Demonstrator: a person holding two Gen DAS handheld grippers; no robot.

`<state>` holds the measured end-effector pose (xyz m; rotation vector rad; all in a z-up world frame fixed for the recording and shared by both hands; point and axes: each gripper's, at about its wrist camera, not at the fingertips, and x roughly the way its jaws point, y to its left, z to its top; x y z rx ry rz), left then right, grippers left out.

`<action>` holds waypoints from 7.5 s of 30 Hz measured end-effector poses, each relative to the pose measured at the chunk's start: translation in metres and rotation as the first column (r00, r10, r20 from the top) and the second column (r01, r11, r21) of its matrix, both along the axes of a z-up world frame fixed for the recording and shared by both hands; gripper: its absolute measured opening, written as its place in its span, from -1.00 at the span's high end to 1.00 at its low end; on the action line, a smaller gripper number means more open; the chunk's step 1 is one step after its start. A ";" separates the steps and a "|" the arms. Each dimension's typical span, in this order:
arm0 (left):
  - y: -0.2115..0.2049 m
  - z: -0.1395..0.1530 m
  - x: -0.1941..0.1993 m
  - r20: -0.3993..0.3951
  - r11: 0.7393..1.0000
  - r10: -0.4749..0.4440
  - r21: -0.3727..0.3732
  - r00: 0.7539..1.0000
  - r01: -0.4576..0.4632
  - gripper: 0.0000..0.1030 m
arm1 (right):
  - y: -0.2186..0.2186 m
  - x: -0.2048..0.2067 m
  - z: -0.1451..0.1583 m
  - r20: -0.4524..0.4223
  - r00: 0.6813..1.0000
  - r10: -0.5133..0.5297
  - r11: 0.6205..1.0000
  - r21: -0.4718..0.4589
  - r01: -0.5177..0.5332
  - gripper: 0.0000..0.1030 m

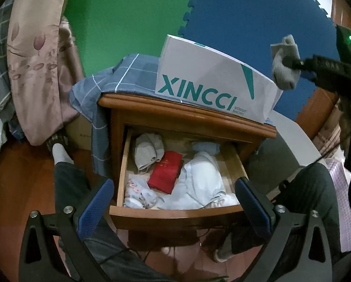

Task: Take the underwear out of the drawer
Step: 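Lift the grey sock with the right gripper over the white box, then lower the grey sock into the box and open the right gripper, then withdraw the right gripper while lowering the left gripper into the drawer, then grasp a long white garment in the drawer with the left gripper, then lift the white garment with the left gripper up over the box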

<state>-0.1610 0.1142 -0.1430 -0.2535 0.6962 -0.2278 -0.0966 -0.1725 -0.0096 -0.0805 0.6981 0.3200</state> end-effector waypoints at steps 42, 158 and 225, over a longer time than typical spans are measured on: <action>0.009 -0.009 -0.004 -0.034 1.000 0.022 -0.018 0.999 -0.022 -0.98 | 0.002 0.149 0.001 -0.124 0.989 -0.083 0.997 -0.014 0.082 0.36; -0.162 -0.030 0.084 -0.289 0.503 -0.666 0.507 0.688 0.700 0.83 | -0.127 0.021 -0.148 -0.039 0.985 -0.166 0.986 0.002 0.166 -0.54; -0.118 0.227 0.241 0.134 0.808 -0.169 0.586 0.977 0.059 0.69 | -0.100 0.022 -0.167 -0.111 0.991 -0.077 0.987 -0.146 0.061 -0.54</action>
